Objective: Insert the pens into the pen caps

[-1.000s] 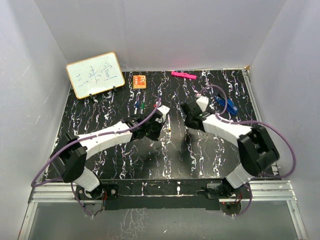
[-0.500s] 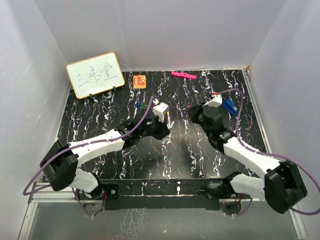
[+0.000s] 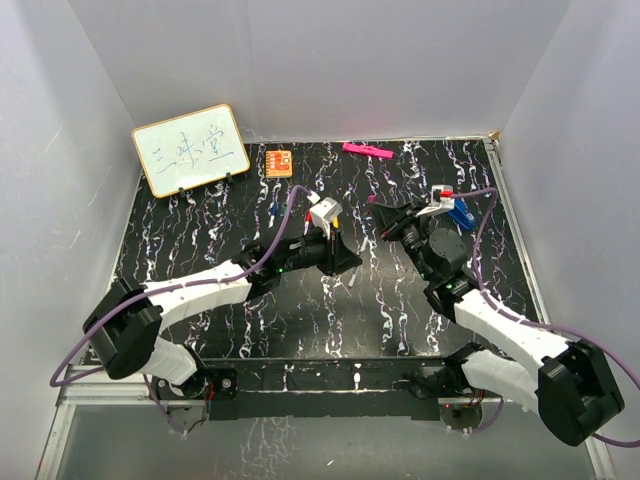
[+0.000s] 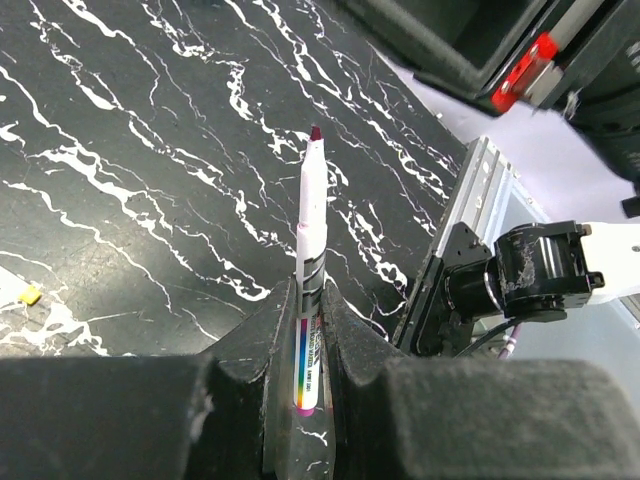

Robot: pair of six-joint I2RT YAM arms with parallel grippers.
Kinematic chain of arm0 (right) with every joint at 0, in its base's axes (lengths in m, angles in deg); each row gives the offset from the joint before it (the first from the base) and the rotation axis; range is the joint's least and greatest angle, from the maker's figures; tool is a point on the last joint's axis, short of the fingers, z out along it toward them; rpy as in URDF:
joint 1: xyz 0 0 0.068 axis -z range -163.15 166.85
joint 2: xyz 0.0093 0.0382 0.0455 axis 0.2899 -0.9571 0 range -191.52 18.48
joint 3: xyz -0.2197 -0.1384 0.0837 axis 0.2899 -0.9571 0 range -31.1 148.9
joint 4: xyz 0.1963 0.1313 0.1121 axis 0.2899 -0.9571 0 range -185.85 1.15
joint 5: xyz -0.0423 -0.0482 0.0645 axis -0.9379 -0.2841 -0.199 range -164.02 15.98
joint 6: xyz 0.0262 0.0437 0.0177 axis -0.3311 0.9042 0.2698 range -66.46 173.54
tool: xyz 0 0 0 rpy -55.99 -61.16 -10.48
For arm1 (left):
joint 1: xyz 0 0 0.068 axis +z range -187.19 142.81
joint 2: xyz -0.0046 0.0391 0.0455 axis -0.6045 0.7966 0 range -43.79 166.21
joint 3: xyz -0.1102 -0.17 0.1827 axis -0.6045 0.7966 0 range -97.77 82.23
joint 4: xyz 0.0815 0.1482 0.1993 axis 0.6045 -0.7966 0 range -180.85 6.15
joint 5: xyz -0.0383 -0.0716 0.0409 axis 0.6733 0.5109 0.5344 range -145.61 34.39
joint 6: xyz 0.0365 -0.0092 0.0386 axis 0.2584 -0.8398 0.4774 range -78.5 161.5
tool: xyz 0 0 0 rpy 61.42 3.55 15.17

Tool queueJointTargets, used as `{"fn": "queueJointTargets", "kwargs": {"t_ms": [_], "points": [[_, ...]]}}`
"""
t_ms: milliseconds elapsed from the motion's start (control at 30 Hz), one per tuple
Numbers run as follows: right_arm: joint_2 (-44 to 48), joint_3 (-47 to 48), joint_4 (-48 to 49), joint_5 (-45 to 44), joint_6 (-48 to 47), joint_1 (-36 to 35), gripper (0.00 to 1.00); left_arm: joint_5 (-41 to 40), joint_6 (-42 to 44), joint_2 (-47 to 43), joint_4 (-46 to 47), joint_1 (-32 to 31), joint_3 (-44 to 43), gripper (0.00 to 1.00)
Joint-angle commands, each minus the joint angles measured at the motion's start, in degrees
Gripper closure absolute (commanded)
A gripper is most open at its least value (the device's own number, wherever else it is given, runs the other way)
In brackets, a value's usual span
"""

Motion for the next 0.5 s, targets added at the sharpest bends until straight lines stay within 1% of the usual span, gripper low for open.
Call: {"fn": "queueJointTargets", "kwargs": {"t_ms": [0,233,467], "points": [[1.19,-2.47,7.78,3.34,2.45,-0.12,1.00,0.58,-1.96,-0.76,4.07,0.26,0.48,1.00],[1.43,-4.10,9.97,4.45,4.50,-0.12,1.00,-3.05,-3.35,-2.07,6.20,0.28,1.84,1.00],[1.62,-3.75,10.67,4.80,4.89,-0.12,1.00,-3.70,-4.32,-1.41,6.38,0.26,2.28,1.00]]}}
